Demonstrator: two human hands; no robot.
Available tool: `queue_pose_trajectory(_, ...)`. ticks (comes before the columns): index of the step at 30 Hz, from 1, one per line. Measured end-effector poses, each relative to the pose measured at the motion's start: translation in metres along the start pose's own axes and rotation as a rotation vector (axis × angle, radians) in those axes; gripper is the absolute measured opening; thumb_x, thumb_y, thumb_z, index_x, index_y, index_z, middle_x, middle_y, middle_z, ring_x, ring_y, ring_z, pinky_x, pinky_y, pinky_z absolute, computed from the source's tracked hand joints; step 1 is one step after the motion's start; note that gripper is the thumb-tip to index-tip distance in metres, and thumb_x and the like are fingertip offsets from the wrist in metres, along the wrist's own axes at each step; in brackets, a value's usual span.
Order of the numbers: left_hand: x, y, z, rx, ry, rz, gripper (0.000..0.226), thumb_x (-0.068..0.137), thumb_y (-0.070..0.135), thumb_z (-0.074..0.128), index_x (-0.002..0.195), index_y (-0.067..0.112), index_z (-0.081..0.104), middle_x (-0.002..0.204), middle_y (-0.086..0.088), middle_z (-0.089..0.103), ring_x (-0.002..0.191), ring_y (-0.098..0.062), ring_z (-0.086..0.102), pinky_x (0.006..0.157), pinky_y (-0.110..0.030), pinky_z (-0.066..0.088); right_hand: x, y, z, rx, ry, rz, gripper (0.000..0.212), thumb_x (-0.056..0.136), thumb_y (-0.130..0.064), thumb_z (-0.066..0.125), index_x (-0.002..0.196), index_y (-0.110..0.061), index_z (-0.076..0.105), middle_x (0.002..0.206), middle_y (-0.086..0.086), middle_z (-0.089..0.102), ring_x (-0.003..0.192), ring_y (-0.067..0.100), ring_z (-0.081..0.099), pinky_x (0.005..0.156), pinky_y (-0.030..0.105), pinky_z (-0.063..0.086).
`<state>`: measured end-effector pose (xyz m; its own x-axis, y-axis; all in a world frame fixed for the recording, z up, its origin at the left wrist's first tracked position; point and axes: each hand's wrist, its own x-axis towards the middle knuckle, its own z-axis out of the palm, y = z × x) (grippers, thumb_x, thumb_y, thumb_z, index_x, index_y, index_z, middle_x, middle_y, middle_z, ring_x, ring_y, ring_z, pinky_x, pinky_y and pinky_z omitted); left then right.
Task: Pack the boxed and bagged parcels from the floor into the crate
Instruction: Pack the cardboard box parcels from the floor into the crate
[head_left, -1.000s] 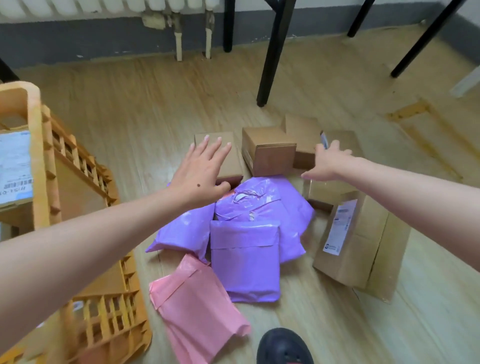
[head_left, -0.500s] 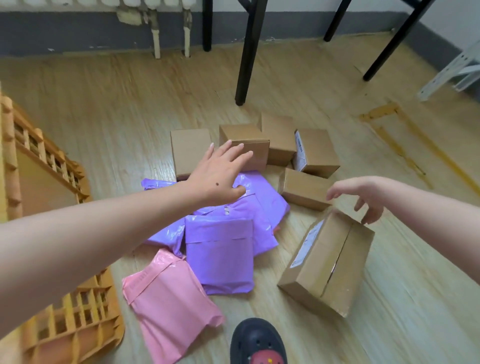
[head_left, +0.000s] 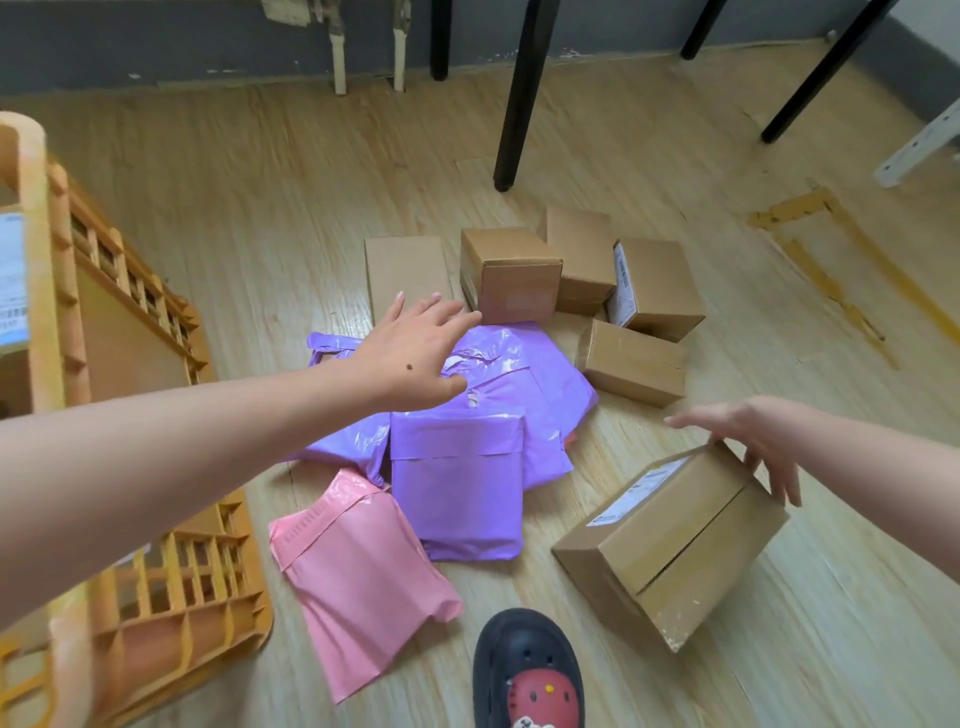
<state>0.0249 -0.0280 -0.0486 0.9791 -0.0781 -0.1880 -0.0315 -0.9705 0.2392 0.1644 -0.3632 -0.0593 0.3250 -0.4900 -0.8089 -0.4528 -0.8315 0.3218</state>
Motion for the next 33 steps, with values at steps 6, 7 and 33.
queue_pose_trajectory(6, 0.013, 0.030, 0.016, 0.022, -0.045, 0.094, 0.072, 0.086, 0.040, 0.051, 0.149, 0.025, 0.020, 0.158, -0.003, 0.018, 0.146, -0.022, 0.011, 0.118, -0.045, 0.001, 0.019, 0.030, 0.004, 0.203, -0.181, 0.102, 0.097, 0.059, -0.063, 0.074, 0.133, -0.016, 0.032, 0.135, 0.026, 0.036, 0.115, 0.060, 0.042, 0.084, 0.076, 0.037)
queue_pose_trajectory(7, 0.016, 0.035, 0.017, 0.021, -0.045, 0.115, 0.071, 0.086, 0.039, 0.051, 0.149, 0.026, 0.021, 0.158, -0.002, 0.019, 0.146, -0.022, 0.012, 0.118, -0.046, 0.001, 0.019, 0.031, 0.006, 0.202, -0.205, 0.091, 0.092, 0.058, -0.058, 0.075, 0.127, -0.011, 0.037, 0.127, 0.025, 0.043, 0.109, 0.056, 0.049, 0.081, 0.073, 0.041)
queue_pose_trajectory(33, -0.050, -0.059, -0.110, -1.596, 0.374, -0.340, 0.043, 0.088, 0.051, 0.041, 0.084, 0.024, 0.074, 0.083, 0.002, 0.068, 0.083, -0.016, 0.064, 0.073, -0.029, 0.047, -0.151, -0.119, -0.026, 0.684, -0.785, -1.243, 0.071, 0.058, -0.043, 0.071, 0.125, -0.027, 0.053, 0.116, 0.002, 0.060, 0.102, 0.025, 0.057, 0.095, 0.044, 0.044)
